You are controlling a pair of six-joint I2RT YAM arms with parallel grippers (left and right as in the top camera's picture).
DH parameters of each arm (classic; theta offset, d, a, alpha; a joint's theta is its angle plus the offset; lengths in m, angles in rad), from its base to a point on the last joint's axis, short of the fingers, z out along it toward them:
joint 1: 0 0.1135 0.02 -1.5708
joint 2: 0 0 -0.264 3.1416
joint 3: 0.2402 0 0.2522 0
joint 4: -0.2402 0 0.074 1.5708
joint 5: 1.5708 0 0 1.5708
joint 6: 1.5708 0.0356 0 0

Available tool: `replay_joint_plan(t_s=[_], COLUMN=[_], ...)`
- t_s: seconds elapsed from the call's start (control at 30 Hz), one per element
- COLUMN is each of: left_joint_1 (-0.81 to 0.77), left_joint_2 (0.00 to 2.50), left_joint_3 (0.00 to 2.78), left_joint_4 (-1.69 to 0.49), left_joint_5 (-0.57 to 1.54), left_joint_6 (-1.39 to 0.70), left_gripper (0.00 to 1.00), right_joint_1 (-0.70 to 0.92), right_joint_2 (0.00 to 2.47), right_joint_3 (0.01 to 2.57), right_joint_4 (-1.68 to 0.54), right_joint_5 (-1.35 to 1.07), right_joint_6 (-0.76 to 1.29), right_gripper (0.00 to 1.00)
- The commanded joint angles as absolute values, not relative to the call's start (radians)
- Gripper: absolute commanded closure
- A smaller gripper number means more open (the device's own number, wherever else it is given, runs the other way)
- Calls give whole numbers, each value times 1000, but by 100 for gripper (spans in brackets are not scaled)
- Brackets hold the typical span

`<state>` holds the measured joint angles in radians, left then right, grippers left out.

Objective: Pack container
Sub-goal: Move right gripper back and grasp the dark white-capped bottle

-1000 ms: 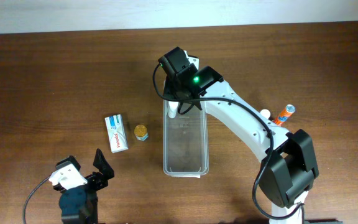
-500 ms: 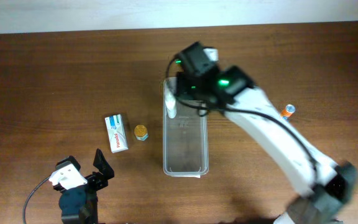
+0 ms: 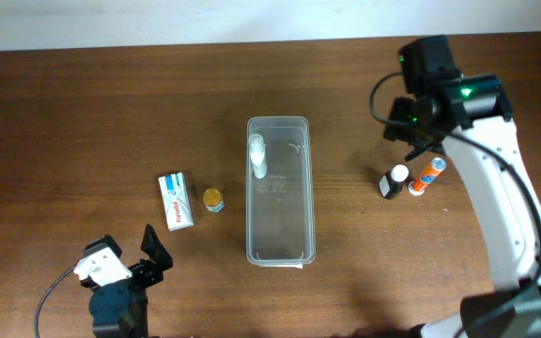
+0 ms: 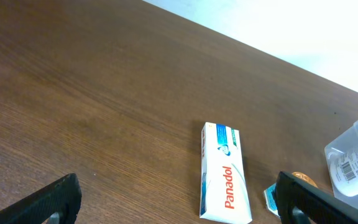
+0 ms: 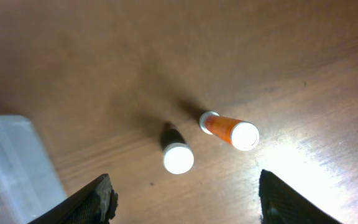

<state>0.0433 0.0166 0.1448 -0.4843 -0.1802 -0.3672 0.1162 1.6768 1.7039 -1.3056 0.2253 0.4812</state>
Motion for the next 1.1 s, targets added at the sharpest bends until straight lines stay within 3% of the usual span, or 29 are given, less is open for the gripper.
replay_joint_plan(t_s=[0.0, 0.17, 0.27, 0.63, 0.83, 1.07], left_joint_1=[39, 39, 39, 39, 39, 39], left_joint_2=[7, 7, 7, 7, 7, 7], left_joint_3=[138, 138, 138, 138, 138, 138], left_joint_4=[-482, -482, -482, -482, -482, -482], left_joint_5=[-173, -173, -173, -173, -173, -173], left_joint_6=[-377, -377, -377, -377, -377, -377], left_gripper=[1, 1, 1, 0, 1, 1], right_joint_1=[90, 94, 94, 90, 90, 90], right_joint_2=[1716, 1749, 1759, 1759, 1759, 1759], right_joint_3=[1663, 1601, 1544, 1364, 1359, 1356], right_joint_4=[-1305, -1298, -1264, -1096, -1053, -1051], right_joint_5=[84, 82, 82, 82, 83, 90], right_joint_6=[370, 340, 340, 340, 340, 340], right_gripper=[34, 34, 39, 39, 53, 57])
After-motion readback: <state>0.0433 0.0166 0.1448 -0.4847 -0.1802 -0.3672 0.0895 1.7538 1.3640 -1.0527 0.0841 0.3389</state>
